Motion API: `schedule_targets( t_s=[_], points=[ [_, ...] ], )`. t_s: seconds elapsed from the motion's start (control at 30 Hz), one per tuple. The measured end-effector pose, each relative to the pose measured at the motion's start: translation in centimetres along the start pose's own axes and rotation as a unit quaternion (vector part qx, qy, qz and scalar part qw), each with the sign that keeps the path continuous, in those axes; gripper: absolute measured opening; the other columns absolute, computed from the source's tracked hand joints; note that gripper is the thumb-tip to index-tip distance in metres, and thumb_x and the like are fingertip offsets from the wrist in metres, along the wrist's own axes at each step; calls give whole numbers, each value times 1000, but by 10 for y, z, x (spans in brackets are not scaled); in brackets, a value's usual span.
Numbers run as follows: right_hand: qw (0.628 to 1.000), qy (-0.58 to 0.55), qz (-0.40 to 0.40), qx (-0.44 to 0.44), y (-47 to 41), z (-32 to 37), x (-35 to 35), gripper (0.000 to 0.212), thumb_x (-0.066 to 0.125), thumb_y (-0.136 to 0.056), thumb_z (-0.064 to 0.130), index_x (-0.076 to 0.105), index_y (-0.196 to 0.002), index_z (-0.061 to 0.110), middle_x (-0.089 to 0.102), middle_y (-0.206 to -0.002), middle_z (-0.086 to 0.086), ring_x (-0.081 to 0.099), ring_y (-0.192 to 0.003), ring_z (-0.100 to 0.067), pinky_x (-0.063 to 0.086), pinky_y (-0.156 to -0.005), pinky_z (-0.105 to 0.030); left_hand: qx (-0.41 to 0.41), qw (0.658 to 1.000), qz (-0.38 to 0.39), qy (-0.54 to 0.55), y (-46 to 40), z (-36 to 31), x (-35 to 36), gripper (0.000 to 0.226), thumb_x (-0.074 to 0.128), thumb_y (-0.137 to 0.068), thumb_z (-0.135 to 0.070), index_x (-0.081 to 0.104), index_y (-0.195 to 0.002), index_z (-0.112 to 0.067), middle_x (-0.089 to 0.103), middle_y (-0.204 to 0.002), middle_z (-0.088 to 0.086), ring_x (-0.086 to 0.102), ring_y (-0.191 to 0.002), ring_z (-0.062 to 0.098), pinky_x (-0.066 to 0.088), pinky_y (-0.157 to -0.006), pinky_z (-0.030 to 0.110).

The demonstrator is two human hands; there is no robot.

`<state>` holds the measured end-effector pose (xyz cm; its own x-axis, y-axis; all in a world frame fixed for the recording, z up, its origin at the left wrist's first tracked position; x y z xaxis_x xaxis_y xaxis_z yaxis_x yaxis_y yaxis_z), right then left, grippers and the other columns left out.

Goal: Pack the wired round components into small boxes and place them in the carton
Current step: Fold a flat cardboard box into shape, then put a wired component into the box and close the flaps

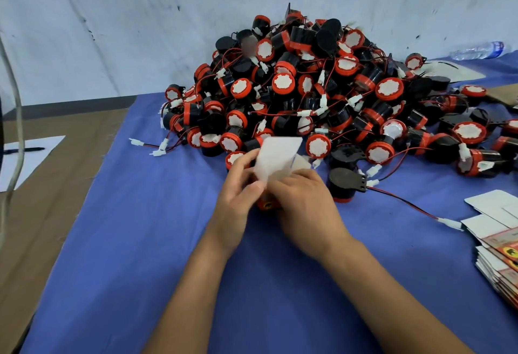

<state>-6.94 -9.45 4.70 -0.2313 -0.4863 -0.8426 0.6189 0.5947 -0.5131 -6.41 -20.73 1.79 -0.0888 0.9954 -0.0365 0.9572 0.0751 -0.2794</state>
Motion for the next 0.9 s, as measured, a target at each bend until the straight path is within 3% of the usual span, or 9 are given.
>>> schedule_targets(
  t_s=[0.13,0.2,0.3,0.4,0.5,0.6,0.7,0.8,0.9],
  points=[
    [994,-95,41,-36,0,12,6,31,65,-80,11,73,-110,16,74,-110,2,62,-110,-20,39,-108,-31,6,977,-146,-157,3,0,-14,29,58,-91,-48,61,-115,-33,72,-104,-9,69,-96,10,59,-80,37],
    [978,-195,-64,-31,4,11,-13,29,61,-82,5,73,-107,9,71,-116,-2,59,-118,-22,43,-107,-30,9,953,-215,-212,5,0,-29,25,48,-93,-37,62,-104,-20,69,-89,-5,66,-85,19,55,-68,39],
    [954,-158,-248,65,9,-19,-40,16,54,-86,2,69,-88,6,68,-91,-2,58,-94,-23,49,-79,-32,0,924,-259,-281,5,3,-41,12,48,-101,-19,59,-101,-17,64,-89,-10,63,-86,20,46,-61,29],
    [972,27,-91,213,-12,-66,-21,20,58,-88,2,68,-104,9,62,-105,-6,49,-106,-28,49,-80,-41,-23,923,-252,-290,3,8,-41,13,50,-101,-8,60,-105,-16,65,-95,-9,62,-89,17,47,-63,27],
    [959,117,56,253,-34,-97,-6,43,64,-87,5,58,-128,14,48,-128,-14,40,-121,-37,49,-90,-43,-37,924,-248,-289,2,8,-40,13,52,-99,-8,60,-104,-16,65,-94,-10,61,-89,17,50,-67,33],
    [955,113,111,249,-54,-110,6,68,69,-86,6,40,-146,17,33,-141,-19,42,-120,-42,47,-93,-42,-43,930,-240,-276,3,9,-38,13,53,-99,-9,60,-104,-18,66,-96,-10,63,-91,14,54,-68,36],
    [947,120,146,258,-61,-117,18,76,64,-92,6,24,-156,8,32,-142,-24,45,-122,-44,45,-97,-42,-40,936,-220,-274,4,9,-33,12,55,-97,-12,60,-104,-21,68,-97,-14,64,-91,6,49,-60,23],
    [950,118,145,251,-67,-116,20,66,66,-91,5,34,-149,0,38,-137,-24,47,-121,-41,48,-90,-41,-35,938,-205,-278,3,7,-28,16,51,-89,-26,60,-103,-23,68,-97,-14,64,-91,7,46,-60,21],
    [955,101,149,236,-73,-113,22,70,75,-87,31,41,-139,1,42,-136,-21,48,-122,-38,50,-93,-43,-35,936,-202,-287,3,7,-27,28,46,-82,-32,62,-103,-21,70,-100,-7,65,-92,14,49,-63,28]
  ],
)
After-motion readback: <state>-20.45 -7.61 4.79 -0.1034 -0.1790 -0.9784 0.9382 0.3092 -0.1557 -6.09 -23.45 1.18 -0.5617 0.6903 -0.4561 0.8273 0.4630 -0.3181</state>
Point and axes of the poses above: each hand's wrist, its own y-axis away from the middle knuckle, its own x-axis out of the palm, z = x × y, the point moved 8 cm from there along -y, towards the middle knuckle
